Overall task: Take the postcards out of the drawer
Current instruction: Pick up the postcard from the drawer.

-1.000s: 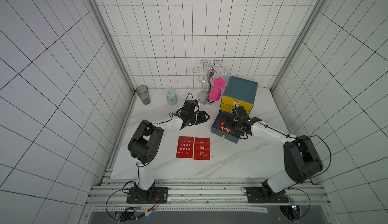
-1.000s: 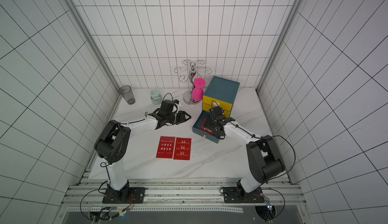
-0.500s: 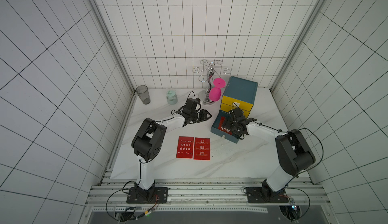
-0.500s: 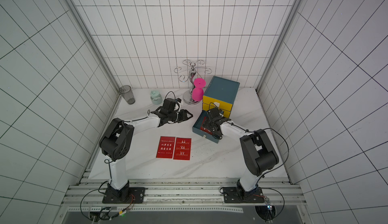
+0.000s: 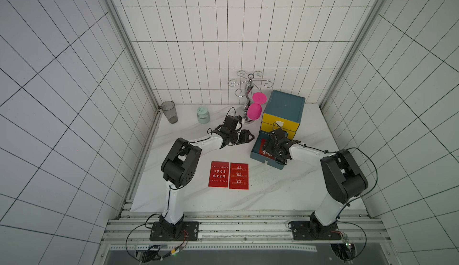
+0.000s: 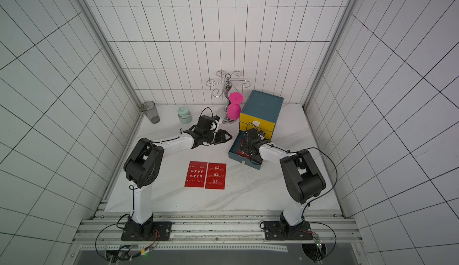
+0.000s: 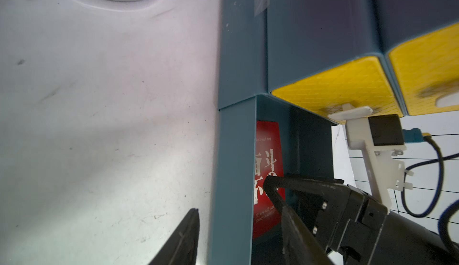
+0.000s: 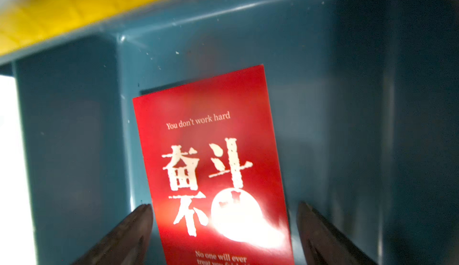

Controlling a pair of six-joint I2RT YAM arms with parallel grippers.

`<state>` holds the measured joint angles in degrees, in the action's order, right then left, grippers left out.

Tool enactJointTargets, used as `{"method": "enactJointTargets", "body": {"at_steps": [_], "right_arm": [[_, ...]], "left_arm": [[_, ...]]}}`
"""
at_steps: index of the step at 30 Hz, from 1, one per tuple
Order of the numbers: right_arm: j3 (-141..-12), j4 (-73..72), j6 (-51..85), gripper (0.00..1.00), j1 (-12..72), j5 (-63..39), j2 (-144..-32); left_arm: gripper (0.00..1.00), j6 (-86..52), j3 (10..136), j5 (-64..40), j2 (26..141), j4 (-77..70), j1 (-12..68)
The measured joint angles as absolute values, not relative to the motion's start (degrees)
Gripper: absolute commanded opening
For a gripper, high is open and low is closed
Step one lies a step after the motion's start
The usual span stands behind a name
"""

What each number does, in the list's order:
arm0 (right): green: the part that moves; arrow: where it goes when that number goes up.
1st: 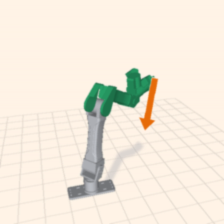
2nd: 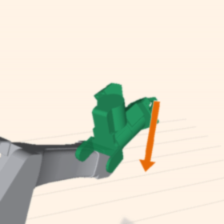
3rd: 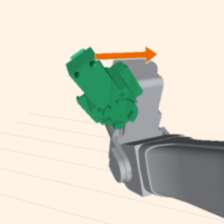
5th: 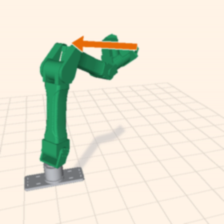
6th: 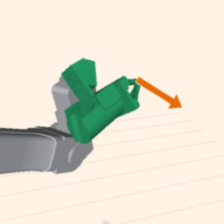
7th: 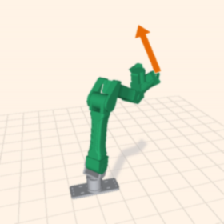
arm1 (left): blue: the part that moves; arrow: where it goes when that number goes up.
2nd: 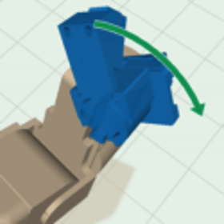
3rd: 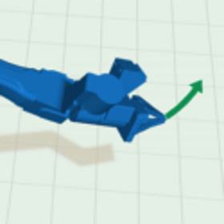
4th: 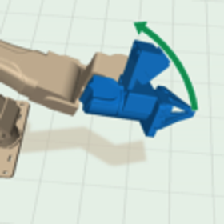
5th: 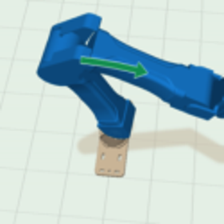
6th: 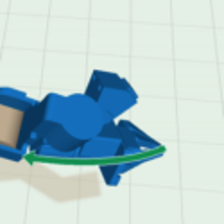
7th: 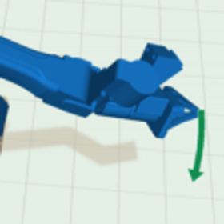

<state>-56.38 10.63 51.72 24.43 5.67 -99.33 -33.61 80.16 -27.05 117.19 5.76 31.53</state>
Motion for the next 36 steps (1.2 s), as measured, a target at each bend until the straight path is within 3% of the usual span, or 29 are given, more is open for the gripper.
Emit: {"method": "enactJointTargets", "body": {"at_steps": [36], "right_arm": [[-49.8,-8.8,54.2,0.84,24.4,-0.3,-99.2]], "left_arm": [[0.53,-31.0,84.3,-29.3,121.9,10.1,32.6]]}}
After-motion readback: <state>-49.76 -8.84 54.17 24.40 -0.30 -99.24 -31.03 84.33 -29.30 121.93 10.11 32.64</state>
